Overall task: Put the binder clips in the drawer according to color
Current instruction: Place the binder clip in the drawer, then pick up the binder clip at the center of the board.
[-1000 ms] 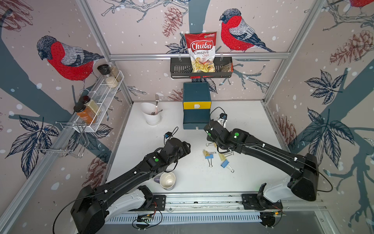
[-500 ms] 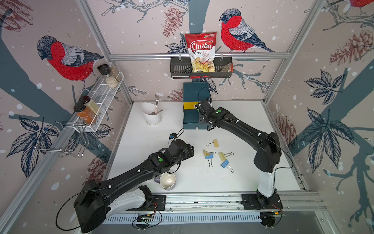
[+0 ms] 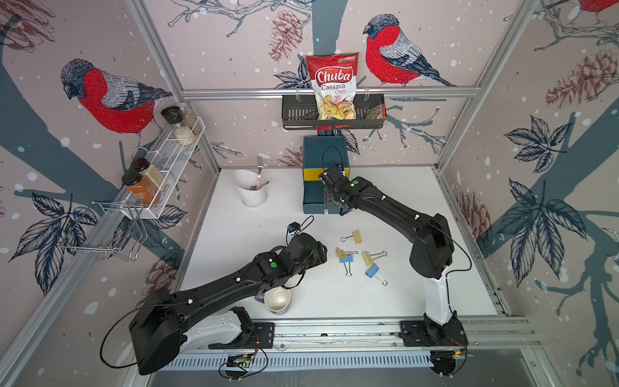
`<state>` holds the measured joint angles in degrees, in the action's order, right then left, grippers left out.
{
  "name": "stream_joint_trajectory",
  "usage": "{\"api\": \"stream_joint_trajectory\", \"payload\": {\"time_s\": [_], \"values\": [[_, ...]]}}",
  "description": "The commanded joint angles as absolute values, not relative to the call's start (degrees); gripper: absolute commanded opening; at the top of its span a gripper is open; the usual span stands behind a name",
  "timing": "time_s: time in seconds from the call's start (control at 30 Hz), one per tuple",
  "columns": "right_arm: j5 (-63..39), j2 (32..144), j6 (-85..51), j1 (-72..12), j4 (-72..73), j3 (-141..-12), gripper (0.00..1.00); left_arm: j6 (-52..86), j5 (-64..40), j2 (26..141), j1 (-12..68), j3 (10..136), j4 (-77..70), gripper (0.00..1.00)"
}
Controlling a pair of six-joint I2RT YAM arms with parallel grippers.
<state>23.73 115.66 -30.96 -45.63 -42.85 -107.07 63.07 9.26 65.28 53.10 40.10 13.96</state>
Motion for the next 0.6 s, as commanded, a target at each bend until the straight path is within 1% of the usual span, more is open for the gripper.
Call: {"api": "stream_joint_trajectory", "payload": {"time_s": [0.0, 0.13, 0.3, 0.47, 0.57], "values": [[26.0, 110.5, -28.7, -45.8, -40.2, -104.1, 0.8, 63.2, 10.3, 65.7, 53.5, 40.7, 11.9, 0.72], [26.2, 101.2, -26.7, -45.9, -36.3, -94.5, 0.83, 63.1, 10.3, 65.7, 53.7, 40.9, 11.8, 0.73], [22.0, 82.7, -27.2, -46.1, -29.5, -69.9, 0.88, 63.2, 11.0, 64.7, 53.7, 40.4, 11.5, 0.73], [16.7, 64.6, -34.7, -46.0, -26.4, -47.8, 0.9, 62.9, 11.9, 64.3, 53.7, 40.6, 11.4, 0.73], [13.5, 56.4, -37.0, -45.6, -20.3, -36.6, 0.94, 62.6, 11.6, 64.7, 53.7, 41.0, 11.1, 0.73]]}}
